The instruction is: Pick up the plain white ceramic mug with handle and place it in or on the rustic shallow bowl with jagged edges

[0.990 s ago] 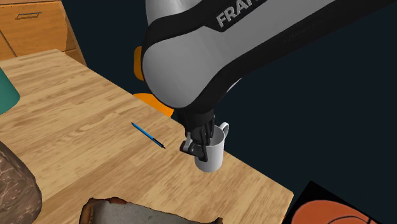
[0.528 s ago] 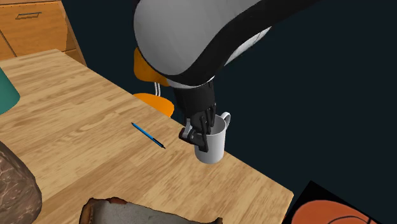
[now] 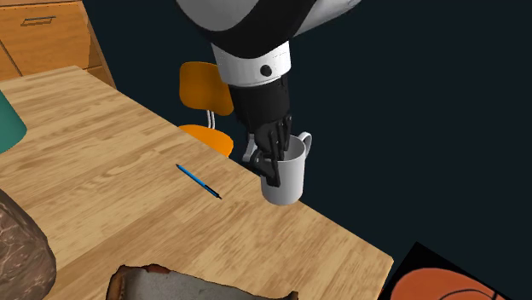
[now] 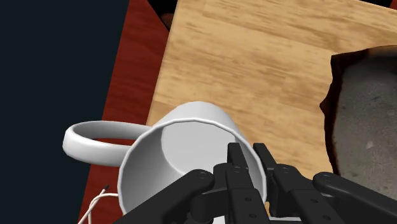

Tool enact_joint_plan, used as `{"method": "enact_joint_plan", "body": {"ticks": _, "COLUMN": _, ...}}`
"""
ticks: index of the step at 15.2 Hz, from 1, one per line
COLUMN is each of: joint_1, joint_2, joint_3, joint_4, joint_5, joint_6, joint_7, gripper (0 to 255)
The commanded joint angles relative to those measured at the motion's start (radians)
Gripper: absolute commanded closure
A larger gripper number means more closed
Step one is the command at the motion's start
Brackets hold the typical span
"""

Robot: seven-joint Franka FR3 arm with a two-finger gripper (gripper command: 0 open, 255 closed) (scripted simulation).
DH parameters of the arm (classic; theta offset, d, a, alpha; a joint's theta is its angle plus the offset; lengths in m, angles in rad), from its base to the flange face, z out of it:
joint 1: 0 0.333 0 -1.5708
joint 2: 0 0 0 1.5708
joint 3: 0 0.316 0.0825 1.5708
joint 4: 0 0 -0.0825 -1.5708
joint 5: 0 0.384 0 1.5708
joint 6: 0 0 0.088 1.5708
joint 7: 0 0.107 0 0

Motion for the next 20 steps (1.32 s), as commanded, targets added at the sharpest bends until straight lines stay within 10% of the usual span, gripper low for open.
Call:
{"method": "enact_joint_plan", "body": {"ticks": 1, "joint_1": -0.001, "joint_2": -0.006, "joint_3": -0.001, "joint_4": 0.023, "joint_5": 0.001, "joint_6": -0.03, "joint_7": -0.003, "gripper": 255}}
{"method": "enact_joint_plan", "body": {"ticks": 20, "joint_1": 0.054, "joint_2": -0.051, "joint_3": 0.068, "joint_4": 0.178, "joint_5": 0.036, "joint_6": -0.234, "joint_7": 0.101, "gripper": 255}}
